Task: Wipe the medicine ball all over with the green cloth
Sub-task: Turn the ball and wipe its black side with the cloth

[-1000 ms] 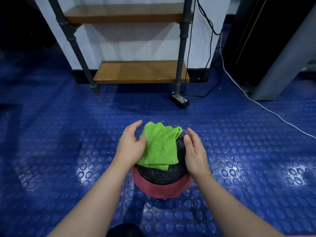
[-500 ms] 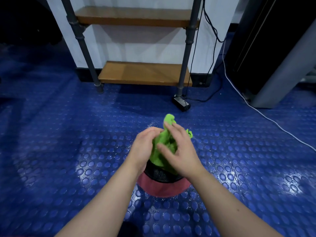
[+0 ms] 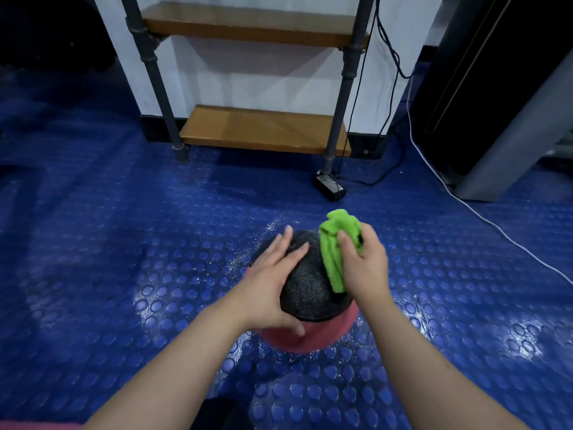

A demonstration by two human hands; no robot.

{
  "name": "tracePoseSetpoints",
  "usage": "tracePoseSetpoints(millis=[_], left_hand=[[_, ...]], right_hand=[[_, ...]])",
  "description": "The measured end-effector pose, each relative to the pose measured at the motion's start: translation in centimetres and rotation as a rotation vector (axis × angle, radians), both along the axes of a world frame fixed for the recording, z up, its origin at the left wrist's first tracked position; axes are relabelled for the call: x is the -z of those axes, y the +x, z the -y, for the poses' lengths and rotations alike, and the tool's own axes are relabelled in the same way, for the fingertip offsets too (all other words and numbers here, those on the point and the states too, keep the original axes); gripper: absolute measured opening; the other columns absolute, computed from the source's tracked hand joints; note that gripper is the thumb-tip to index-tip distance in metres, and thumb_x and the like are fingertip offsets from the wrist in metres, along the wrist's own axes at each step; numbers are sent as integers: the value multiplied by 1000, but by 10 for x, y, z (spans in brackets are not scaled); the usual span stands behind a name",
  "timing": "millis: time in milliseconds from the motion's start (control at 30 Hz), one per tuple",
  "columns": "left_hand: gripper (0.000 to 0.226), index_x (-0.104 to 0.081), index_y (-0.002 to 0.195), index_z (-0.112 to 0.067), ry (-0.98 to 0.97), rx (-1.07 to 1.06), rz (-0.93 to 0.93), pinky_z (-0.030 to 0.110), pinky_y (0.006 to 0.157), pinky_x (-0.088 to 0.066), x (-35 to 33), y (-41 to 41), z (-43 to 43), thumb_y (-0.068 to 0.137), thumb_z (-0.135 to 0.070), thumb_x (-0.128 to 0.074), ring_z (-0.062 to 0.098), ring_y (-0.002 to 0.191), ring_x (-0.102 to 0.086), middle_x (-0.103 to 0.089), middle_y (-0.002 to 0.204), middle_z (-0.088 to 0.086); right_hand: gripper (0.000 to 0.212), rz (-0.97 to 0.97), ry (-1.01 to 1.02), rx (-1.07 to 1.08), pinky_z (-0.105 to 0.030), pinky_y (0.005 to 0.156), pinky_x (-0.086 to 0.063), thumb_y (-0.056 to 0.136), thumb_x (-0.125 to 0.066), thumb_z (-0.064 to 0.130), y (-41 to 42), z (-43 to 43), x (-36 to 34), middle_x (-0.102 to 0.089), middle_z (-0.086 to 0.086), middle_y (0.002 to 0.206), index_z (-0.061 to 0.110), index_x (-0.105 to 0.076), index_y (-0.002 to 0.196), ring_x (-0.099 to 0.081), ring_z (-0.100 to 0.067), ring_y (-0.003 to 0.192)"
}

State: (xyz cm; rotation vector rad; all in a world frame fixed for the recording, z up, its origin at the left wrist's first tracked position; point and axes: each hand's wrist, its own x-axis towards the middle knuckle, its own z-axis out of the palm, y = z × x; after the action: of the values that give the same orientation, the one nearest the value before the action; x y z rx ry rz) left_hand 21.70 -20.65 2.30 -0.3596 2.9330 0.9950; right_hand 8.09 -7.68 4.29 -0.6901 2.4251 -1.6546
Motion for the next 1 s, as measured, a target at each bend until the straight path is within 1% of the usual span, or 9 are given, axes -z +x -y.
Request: tracePoseSetpoints(millis=[100,233,333,400,567,700,800,900,1000], left_hand=[[144,6,149,-57,3,-97,38,55,122,-1,5,-1,0,40,-66,-89,10,147,27,33,156,-20],[142,15,136,-72,82,-159,41,70,115,-9,11,-7,-10,33,-72,-83,13,146,28,30,155,-29],[137,-3,151,-53,48,-176,25,68,115,-15,22,-17,-4,36,-70,-73,17,149,24,26,157,-26],[137,-16,156,-34,3,-189,28,64,116,-17,27,-21,0,35,-72,-69,15,150,19,20,160,-23],[159,6,156,-32,166,-284,7,43,124,-8,16,-15,-1,30,-70,-83,8,149,16,13,159,-26],[161,1,157,-23,175,-333,-31,35,124,-5,15,-11,3,29,-69,-86,11,151,7,3,162,-13],[161,1,158,-23,187,-357,-21,34,124,-6,15,-11,6,31,-65,-89,10,150,6,4,163,-12],[161,2,157,-24,192,-360,11,36,124,-8,10,-17,7,31,-65,-89,10,150,7,5,163,-13],[163,0,157,-24,207,-373,25,37,124,-8,11,-24,7,26,-70,-83,11,150,7,5,162,-15]], right_hand=[[3,3,-91,104,-11,65,-40,95,-56,25,11,-11,-4,-61,11,80,29,-56,95,-55,7,74],[34,-158,73,19,-39,98,-42,88,-52,44,37,-9,16,-61,0,118,23,-56,114,-53,-17,111],[66,-348,336,-17,-46,112,-25,79,-46,64,47,-2,38,-40,-7,148,21,-49,129,-31,-29,139],[67,-386,335,-21,-46,113,-23,80,-47,66,46,-1,43,-35,-9,151,23,-45,131,-28,-31,141],[38,-446,154,-109,-39,107,-34,89,-51,46,34,5,46,-50,-8,139,24,-43,119,-45,-24,127],[27,-376,121,-98,-38,92,-47,86,-55,30,25,14,34,-64,-3,119,26,-47,112,-56,-22,107],[26,-277,148,-123,-31,79,-43,86,-58,9,16,18,22,-63,1,105,17,-56,110,-57,-22,94],[9,-111,120,-73,-27,66,-38,94,-54,29,6,19,9,-60,6,85,22,-50,97,-54,-10,76],[30,18,102,-69,-39,79,-44,92,-47,50,14,22,5,-59,3,88,20,-47,93,-56,-16,86]])
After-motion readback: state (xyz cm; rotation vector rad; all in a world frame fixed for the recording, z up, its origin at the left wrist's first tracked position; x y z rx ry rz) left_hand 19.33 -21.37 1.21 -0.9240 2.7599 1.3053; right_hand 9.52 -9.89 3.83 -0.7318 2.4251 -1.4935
